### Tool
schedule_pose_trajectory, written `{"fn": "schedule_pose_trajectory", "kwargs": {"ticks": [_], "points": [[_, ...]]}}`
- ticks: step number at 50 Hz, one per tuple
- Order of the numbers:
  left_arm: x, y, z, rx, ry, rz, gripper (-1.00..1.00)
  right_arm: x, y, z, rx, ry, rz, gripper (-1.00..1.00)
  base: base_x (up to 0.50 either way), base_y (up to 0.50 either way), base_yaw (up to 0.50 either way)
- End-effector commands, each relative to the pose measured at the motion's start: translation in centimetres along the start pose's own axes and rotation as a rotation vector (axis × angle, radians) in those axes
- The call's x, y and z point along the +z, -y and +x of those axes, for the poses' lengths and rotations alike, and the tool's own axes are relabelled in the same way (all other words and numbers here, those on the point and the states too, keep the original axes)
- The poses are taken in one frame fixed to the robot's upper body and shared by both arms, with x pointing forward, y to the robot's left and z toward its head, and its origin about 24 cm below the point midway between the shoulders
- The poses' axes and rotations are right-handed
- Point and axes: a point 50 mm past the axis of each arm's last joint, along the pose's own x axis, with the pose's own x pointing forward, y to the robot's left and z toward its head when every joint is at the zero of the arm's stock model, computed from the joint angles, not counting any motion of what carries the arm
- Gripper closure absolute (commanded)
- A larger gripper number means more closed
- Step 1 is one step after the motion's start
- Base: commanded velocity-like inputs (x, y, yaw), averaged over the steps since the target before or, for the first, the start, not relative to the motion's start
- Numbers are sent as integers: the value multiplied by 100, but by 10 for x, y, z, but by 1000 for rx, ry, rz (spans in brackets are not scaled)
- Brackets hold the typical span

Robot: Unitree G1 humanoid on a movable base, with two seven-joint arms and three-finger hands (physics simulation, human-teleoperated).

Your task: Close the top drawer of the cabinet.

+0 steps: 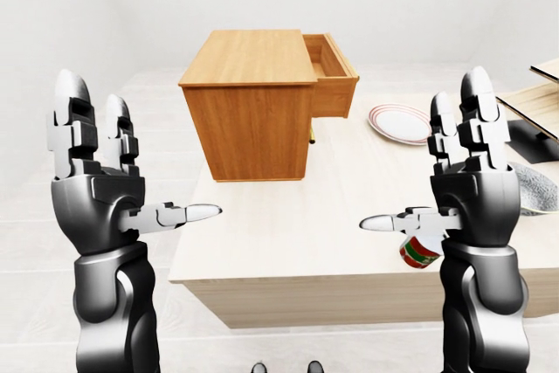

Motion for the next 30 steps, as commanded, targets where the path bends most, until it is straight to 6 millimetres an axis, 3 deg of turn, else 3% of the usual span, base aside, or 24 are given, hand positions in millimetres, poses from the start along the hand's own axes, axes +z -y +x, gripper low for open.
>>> {"fn": "schedule_pose_trajectory", "kwargs": {"ticks": [1,11,23,30], "points": [[-1,1,0,-2,-3,-3,-100,-4,1,0,-10,-18,2,-100,0,0,0],[-1,1,0,-2,-2,-3,-100,1,1,-1,-1,7,45,-100,0,0,0],[-1,1,-1,-7,-7,0,-100,-1,2,-2,-13,-4,43,-100,31,-3,0],[-1,1,-1,-8,-8,0,-100,-5,0,-4,2,-27,32,-100,23,-32,0]]}}
